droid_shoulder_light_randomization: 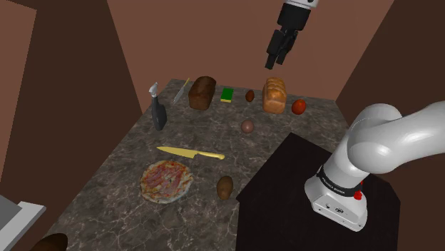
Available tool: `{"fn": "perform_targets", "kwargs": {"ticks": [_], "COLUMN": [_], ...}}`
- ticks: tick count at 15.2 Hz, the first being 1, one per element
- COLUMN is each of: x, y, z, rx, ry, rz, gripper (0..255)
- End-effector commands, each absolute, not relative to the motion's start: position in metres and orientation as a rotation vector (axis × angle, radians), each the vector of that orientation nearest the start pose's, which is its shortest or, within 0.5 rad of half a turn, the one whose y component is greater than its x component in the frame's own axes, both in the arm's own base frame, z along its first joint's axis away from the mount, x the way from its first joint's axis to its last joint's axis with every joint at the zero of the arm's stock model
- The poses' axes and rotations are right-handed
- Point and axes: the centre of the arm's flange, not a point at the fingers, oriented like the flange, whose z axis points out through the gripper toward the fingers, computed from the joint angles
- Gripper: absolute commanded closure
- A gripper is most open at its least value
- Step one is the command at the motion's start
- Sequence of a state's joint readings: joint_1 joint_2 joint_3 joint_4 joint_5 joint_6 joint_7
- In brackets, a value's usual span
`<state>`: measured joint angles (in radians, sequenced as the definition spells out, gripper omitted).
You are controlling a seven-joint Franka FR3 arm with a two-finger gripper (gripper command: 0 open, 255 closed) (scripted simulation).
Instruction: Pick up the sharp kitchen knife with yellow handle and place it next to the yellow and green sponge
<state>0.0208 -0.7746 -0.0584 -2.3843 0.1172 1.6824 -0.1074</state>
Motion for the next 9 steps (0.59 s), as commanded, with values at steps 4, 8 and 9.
{"fn": "perform_targets", "kwargs": {"ticks": [4,8,9], "x": [0.349,0.384,0.393], "y": [0.011,0.033,0.039], "z": [0.556,0.517,0.507], "rx": [-2.998,-3.015,-3.019], "ry": [-0.162,-0.226,-0.242], "rz": [-0.079,-0.021,-0.006], "gripper": [0,0,0]}}
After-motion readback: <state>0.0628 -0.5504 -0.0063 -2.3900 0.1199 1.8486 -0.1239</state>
